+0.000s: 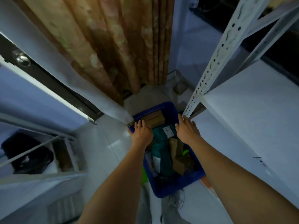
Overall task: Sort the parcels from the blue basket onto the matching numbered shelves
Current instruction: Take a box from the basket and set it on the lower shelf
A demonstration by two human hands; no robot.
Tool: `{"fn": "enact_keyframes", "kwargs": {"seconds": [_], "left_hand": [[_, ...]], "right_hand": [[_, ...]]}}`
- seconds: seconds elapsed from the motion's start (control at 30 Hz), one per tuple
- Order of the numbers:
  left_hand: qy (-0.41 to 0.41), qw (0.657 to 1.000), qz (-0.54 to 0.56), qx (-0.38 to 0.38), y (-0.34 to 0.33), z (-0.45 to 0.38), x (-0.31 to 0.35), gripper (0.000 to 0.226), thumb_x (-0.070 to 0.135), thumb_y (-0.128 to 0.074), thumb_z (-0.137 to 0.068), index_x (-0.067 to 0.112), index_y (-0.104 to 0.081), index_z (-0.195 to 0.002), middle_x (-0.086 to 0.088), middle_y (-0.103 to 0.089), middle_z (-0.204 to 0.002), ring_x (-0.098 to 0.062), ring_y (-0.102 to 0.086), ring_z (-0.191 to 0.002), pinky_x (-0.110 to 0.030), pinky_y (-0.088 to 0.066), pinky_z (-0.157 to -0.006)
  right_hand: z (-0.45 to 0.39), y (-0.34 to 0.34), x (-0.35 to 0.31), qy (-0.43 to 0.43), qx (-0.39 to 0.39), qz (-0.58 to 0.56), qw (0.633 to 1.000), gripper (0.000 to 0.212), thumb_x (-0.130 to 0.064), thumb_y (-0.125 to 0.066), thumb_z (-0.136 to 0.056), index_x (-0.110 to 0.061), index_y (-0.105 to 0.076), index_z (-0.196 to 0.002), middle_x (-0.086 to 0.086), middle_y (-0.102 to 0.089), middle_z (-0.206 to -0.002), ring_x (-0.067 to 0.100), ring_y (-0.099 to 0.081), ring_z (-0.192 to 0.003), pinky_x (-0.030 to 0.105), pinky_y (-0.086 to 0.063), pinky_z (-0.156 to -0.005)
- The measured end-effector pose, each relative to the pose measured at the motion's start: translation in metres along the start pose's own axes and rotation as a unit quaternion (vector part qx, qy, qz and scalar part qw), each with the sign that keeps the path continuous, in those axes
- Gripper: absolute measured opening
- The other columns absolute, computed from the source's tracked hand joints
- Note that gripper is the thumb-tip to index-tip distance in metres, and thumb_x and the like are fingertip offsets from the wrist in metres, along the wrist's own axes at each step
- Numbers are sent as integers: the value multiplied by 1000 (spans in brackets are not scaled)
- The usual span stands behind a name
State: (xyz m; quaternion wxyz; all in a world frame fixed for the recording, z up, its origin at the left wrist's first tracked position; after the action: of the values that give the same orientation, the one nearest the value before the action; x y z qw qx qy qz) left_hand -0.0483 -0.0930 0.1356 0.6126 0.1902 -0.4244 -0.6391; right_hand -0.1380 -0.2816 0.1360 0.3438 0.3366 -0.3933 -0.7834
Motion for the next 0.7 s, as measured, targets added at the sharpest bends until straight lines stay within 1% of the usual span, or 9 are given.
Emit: {"fn": "enact_keyframes", "kwargs": {"seconds": [0.17,0.3,0.37,0.43,0.5,0.53,0.63,0.67,0.7], "left_hand": [[10,1000,17,-13,-54,-120,-31,60,35,-24,-105,13,-11,-159,-6,-9,-166,-25,-5,-153,-58,-6,-121],[15,997,64,-29,-100,-206,-58,62,33,-27,-105,11,-9,-159,-7,-9,-166,-27,-6,-153,-56,-10,-121],[33,994,102,-35,-131,-251,-72,62,31,-30,-104,8,-12,-158,-13,-15,-164,-31,-14,-151,-55,-19,-119],[70,985,156,-25,-161,-292,-86,59,30,-37,-103,3,-25,-153,-20,-29,-157,-37,-29,-144,-49,-29,-116],[112,967,229,-23,-189,-327,-99,55,29,-43,-102,0,-34,-147,-23,-40,-149,-39,-41,-136,-43,-35,-111],[132,953,270,-34,-203,-344,-105,55,29,-44,-102,0,-35,-147,-23,-42,-148,-39,-43,-134,-42,-38,-110],[183,905,375,-82,-237,-383,-118,58,31,-43,-104,6,-24,-154,-16,-36,-154,-35,-41,-136,-43,-38,-113],[189,894,396,-93,-243,-391,-120,56,27,-42,-105,7,-24,-154,-13,-35,-155,-33,-40,-137,-39,-37,-112],[188,886,414,-93,-246,-397,-121,51,23,-40,-106,6,-27,-153,-12,-37,-154,-30,-42,-135,-34,-38,-108]], "right_hand": [[-117,-71,2,0,-16,11,1000,60,-38,-26,-108,-14,-9,-159,15,-15,-165,32,-21,-150,47,-20,-121],[-202,-136,6,-5,-31,-9,999,59,-38,-25,-108,-12,-12,-159,15,-17,-164,33,-25,-148,47,-23,-119],[-242,-176,11,-25,-47,-40,998,59,-37,-26,-108,-11,-11,-159,16,-17,-164,36,-27,-146,48,-27,-117],[-276,-214,15,-49,-64,-78,994,59,-35,-27,-108,-10,-9,-158,18,-17,-163,39,-30,-143,49,-31,-115],[-306,-246,21,-79,-73,-129,986,61,-33,-30,-108,-10,-5,-159,17,-13,-164,39,-27,-144,47,-30,-117],[-319,-259,24,-97,-76,-153,980,62,-31,-31,-108,-10,-3,-159,17,-11,-164,39,-25,-146,45,-28,-117],[-353,-291,34,-150,-82,-221,960,65,-20,-36,-106,-8,0,-159,18,-15,-163,38,-27,-145,42,-29,-115],[-362,-297,36,-168,-82,-239,953,66,-16,-37,-104,-8,0,-159,19,-18,-162,39,-30,-143,42,-32,-114],[-370,-302,36,-184,-81,-256,946,67,-12,-38,-103,-8,-1,-159,19,-21,-161,39,-32,-142,42,-33,-112]]}}
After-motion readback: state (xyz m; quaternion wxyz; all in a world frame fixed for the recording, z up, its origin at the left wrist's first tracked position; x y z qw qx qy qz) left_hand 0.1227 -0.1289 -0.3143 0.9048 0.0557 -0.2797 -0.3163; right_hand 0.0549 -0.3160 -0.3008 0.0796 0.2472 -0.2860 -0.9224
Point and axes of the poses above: each hand's wrist, its own z-axis away from the middle knuckle, its own y-axis out of the back of the hand, x = y × z, the point moved 5 cm from there along -z, towards the middle knuckle
